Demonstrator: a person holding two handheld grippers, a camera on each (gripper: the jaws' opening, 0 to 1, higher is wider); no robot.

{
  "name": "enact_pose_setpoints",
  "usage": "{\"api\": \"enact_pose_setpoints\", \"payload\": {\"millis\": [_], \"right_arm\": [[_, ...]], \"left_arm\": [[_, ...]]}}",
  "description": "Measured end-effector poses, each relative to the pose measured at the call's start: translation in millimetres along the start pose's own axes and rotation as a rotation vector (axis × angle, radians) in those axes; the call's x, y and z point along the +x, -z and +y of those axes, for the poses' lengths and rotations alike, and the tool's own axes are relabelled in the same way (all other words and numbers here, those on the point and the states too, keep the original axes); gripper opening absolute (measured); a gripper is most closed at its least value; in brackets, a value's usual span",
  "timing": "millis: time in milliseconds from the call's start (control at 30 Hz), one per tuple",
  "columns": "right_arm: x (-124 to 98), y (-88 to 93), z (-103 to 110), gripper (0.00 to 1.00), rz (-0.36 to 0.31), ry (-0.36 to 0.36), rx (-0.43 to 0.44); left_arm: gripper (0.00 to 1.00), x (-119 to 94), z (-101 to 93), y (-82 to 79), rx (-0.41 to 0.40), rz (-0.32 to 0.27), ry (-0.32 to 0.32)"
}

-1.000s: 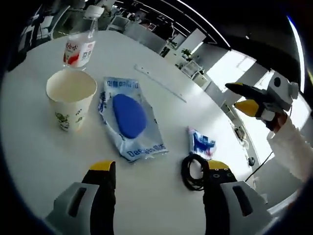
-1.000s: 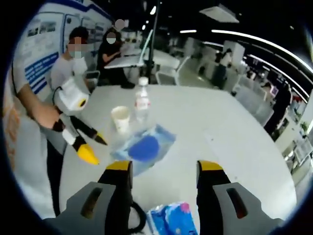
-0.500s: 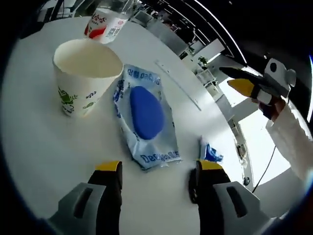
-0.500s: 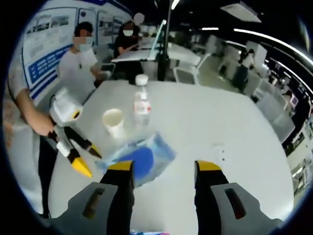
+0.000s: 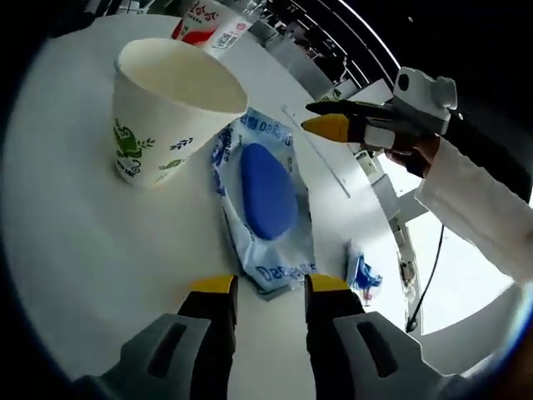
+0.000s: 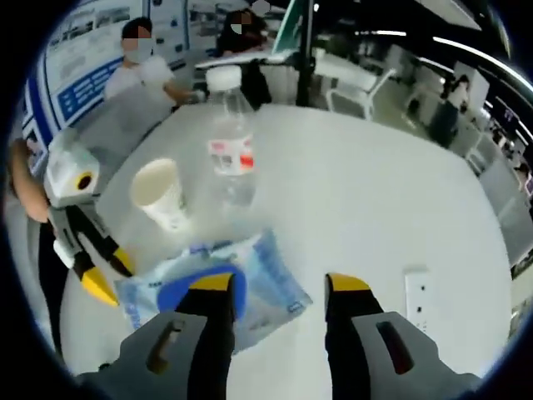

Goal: Arrange the tabletop items into an orderly group along one side of the table until the central work area is clear of visible clutter.

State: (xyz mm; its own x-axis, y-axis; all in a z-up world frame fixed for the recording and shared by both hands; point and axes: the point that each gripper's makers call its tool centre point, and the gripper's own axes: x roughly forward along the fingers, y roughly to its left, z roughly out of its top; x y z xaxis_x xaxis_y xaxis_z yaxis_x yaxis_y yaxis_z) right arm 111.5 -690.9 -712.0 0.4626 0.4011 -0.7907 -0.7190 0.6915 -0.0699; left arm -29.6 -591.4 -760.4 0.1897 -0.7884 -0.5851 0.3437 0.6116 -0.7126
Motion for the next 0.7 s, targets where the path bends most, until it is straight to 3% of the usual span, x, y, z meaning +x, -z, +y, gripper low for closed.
{"api": "enact_pose_setpoints", "payload": {"millis": [167,267,367,433,600,700], "right_arm": [[18,11.5,2,0.34,0.044,-0.038,0.008],[25,23.6,6,0.21,0.095,-0.051,0.038],[27,21.2,3,0.15,0.081,-0.026,0.037],[26,24.6,0,0.01,0.094,-0.011,0.038],[14,35.7,2,0.00,0.120,0.001,0.117],[2,37.6,6,0.00,0.101,0.017,0.230]], "left_arm": [[0.13,1,8.0,1.7,-0.030,0.002,0.008],[0.09,1,7.0,2.8,-0.028,0.011,0.008],[0.06,0,7.4,1.5,-0.049,0.009,0.011],[0.04,0,8.9,-0.2,-0.047,0.006,0.011],[0.01,-3,3.7,-2.4,-0.038,0.002,0.021],[0.00,-7,1.6,-4.6,-0.015,-0.002,0.019]]}}
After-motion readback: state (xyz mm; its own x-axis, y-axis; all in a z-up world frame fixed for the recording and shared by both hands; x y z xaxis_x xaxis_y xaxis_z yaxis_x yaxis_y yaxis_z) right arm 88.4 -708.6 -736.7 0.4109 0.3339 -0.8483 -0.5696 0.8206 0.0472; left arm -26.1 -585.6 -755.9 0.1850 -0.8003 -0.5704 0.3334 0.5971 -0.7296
